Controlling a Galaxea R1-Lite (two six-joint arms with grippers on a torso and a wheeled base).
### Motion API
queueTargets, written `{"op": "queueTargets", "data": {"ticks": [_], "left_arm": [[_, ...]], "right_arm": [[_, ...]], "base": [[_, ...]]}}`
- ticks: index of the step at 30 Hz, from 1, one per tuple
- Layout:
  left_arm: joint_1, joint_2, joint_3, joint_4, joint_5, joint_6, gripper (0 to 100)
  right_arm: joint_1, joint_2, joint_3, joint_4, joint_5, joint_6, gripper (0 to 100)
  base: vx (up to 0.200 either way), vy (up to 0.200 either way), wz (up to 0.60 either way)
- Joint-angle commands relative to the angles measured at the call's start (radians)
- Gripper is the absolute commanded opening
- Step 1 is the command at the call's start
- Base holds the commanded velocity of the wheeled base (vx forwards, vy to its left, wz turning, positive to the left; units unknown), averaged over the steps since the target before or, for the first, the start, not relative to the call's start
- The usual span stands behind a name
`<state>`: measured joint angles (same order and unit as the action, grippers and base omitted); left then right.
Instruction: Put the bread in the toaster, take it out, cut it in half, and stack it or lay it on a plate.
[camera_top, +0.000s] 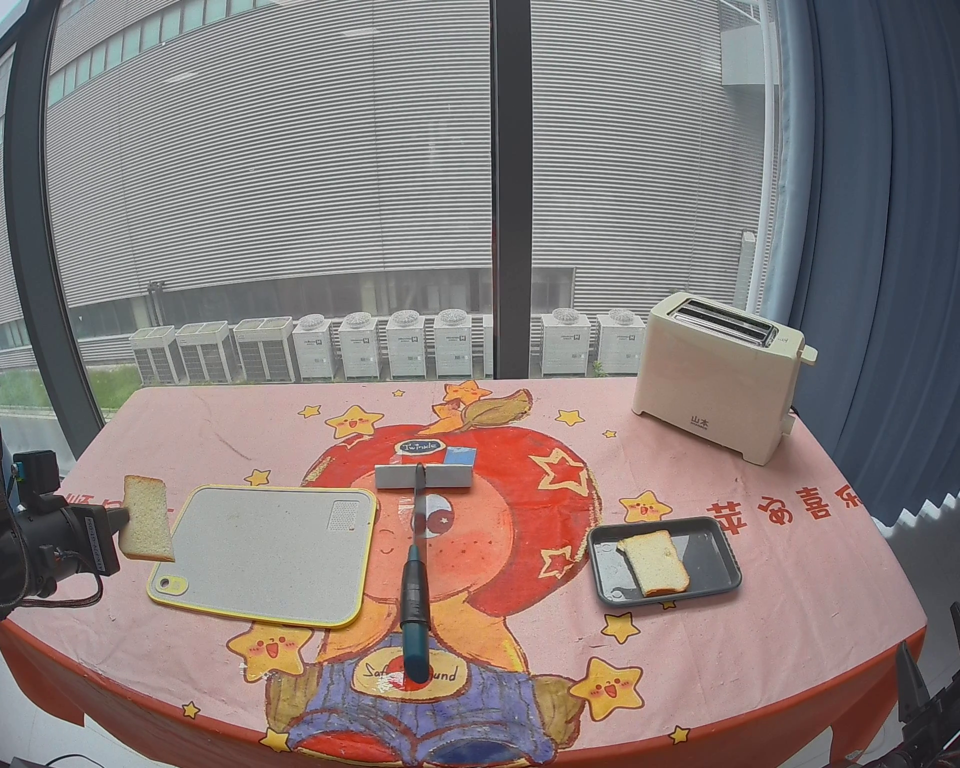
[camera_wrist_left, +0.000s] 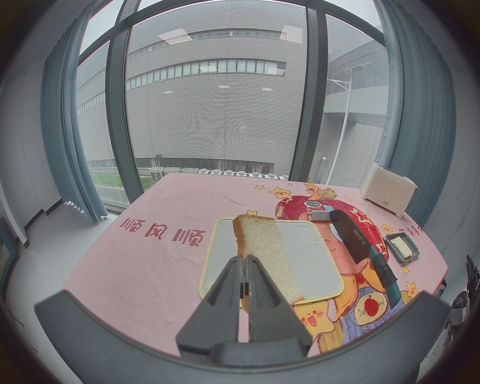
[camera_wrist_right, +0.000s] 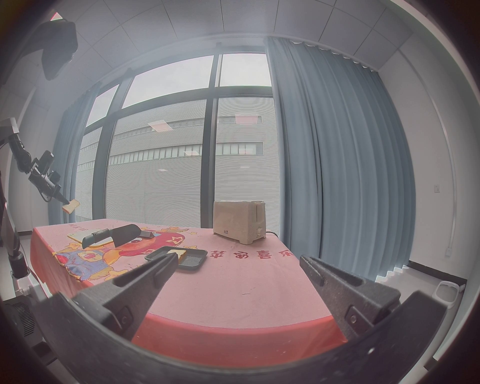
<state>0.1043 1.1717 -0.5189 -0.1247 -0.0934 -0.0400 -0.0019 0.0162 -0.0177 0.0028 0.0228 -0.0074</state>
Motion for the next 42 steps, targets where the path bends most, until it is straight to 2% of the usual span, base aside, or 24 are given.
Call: {"op": "queueTargets", "data": {"ticks": [1,11,12,14,17,18,19,20,23,24,25,31,37,39,40,42], "left_arm": [[-0.001,0.0,0.0,-0.001,0.0,0.0,0],[-0.011,0.0,0.002,-0.001,-0.012,0.0,0],[-0.035,-0.001,0.002,-0.001,-0.031,-0.004,0],[-0.078,-0.003,0.0,-0.001,-0.037,-0.017,0],[-0.156,-0.041,-0.009,-0.003,-0.035,-0.067,0],[-0.192,-0.049,-0.013,-0.003,-0.035,-0.092,0],[-0.192,-0.049,-0.013,-0.003,-0.035,-0.092,0],[-0.265,-0.044,-0.029,-0.003,-0.031,-0.138,0],[-0.39,-0.006,-0.066,-0.001,-0.019,-0.192,0],[-0.39,-0.006,-0.066,-0.001,-0.019,-0.192,0],[-0.429,0.052,-0.096,-0.003,0.008,-0.209,0],[-0.506,0.226,-0.211,-0.003,0.098,-0.21,0],[-0.607,0.348,-0.309,0.0,0.101,-0.228,0],[-0.667,0.398,-0.348,-0.001,0.101,-0.276,0],[-0.695,0.434,-0.377,0.0,0.103,-0.313,0],[-0.716,0.485,-0.412,0.0,0.103,-0.348,0]], "right_arm": [[0.0,-0.016,0.018,0.0,0.0,0.001,100],[0.0,-0.016,0.018,0.0,0.0,0.0,100],[0.0,-0.016,0.018,0.0,0.0,0.0,100],[0.0,-0.016,0.018,0.0,0.0,0.0,100],[0.0,-0.016,0.018,0.0,0.0,0.0,100],[0.0,-0.016,0.018,0.0,0.0,0.0,100],[0.0,-0.016,0.018,0.0,0.0,0.0,100],[0.0,-0.016,0.018,0.0,0.0,0.0,100],[0.0,-0.016,0.018,0.0,0.0,0.0,100],[0.0,-0.016,0.018,0.0,0.0,0.0,100],[0.0,-0.016,0.018,0.0,0.0,0.0,100],[0.0,-0.016,0.018,0.0,0.0,0.0,100],[0.0,-0.016,0.018,0.0,0.0,0.0,100],[0.0,-0.016,0.018,0.0,0.0,0.0,100],[0.0,-0.016,0.018,0.0,0.0,0.0,100],[0.0,-0.016,0.018,0.0,0.0,0.0,100]], "base": [[0.0,-0.2,0.0],[0.0,-0.2,0.0],[0.0,-0.2,0.0],[0.0,-0.1,0.0],[0.0,0.0,0.0],[0.0,0.0,0.0],[0.0,0.0,0.0],[0.0,0.0,0.0],[0.0,0.0,0.0],[0.0,0.0,0.0],[0.0,0.0,0.0],[0.0,0.0,0.0],[0.0,0.0,0.0],[0.0,0.0,0.0],[0.0,0.0,0.0],[0.0,0.0,0.0]]}}
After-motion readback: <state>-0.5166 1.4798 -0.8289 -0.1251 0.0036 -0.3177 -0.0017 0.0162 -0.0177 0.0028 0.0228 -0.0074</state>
